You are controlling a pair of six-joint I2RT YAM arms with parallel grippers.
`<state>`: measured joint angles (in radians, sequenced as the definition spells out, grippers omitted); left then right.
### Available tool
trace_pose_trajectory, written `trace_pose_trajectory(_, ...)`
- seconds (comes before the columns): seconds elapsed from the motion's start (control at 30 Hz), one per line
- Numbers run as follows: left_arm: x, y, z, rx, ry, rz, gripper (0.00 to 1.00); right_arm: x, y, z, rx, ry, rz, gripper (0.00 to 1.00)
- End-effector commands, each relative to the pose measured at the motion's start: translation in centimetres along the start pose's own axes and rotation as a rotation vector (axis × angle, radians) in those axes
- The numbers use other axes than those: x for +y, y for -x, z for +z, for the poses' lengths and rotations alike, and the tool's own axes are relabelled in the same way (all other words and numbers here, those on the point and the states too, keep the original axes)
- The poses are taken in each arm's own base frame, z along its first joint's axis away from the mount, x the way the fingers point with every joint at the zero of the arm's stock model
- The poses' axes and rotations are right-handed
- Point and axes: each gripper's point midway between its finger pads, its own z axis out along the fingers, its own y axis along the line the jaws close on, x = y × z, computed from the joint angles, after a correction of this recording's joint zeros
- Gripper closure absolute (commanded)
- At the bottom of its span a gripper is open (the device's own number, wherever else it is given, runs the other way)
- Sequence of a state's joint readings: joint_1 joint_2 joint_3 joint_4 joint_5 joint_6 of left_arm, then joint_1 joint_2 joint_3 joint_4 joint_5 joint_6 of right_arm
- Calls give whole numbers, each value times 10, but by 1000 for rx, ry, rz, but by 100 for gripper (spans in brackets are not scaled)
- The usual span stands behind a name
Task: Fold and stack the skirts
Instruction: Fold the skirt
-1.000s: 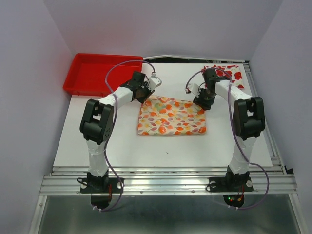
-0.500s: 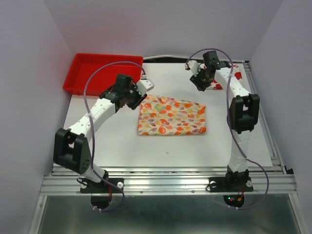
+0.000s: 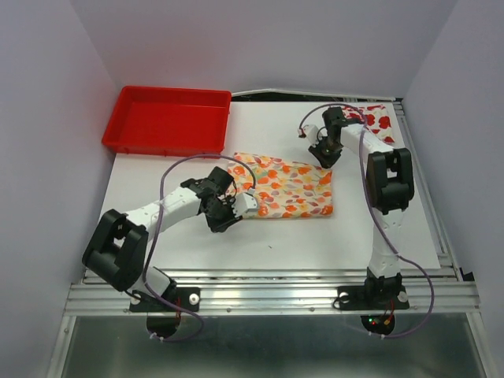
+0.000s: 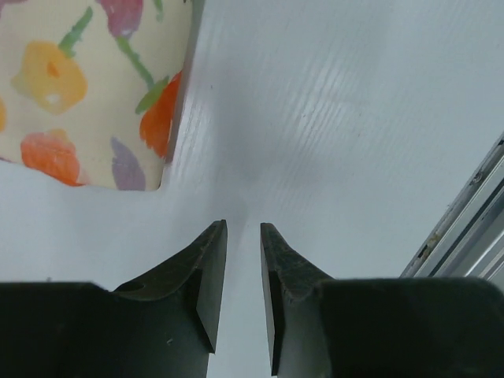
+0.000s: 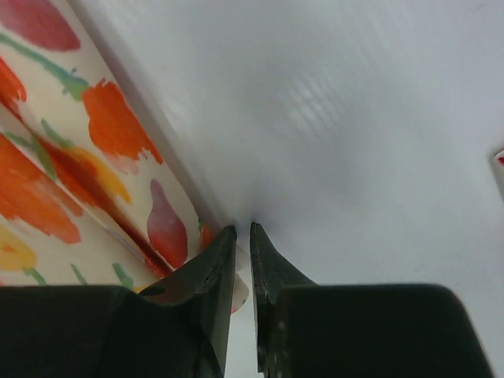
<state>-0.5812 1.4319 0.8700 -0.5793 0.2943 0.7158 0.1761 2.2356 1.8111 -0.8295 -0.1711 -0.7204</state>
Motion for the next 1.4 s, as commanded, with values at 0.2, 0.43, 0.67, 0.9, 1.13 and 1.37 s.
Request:
trace_pose_trajectory(0.2,58,54,35,-113,100,-205,65,60,-74,-13,114,91,33,86)
trace_pose_trajectory(0.43,139,90,28,-233,175,-367,65,107,-86,-38,73,216,104,85)
trace_pose_trajectory(0.67,212,138,34,-240,261,-302,65,177,-58,-44,-15,410,154,82)
trace_pose_trajectory(0.9,253,168,31,-277,301,-293,65,227,-37,-21,-27,560,306,79)
trace_pose_trajectory(1.13,296,162,-22,-325,457,-368,62,234,-13,-21,-92,550,383,76)
trace_pose_trajectory(1.37,250,167,-135,-493,653,-337,57,204,-9,-83,-244,413,488,69)
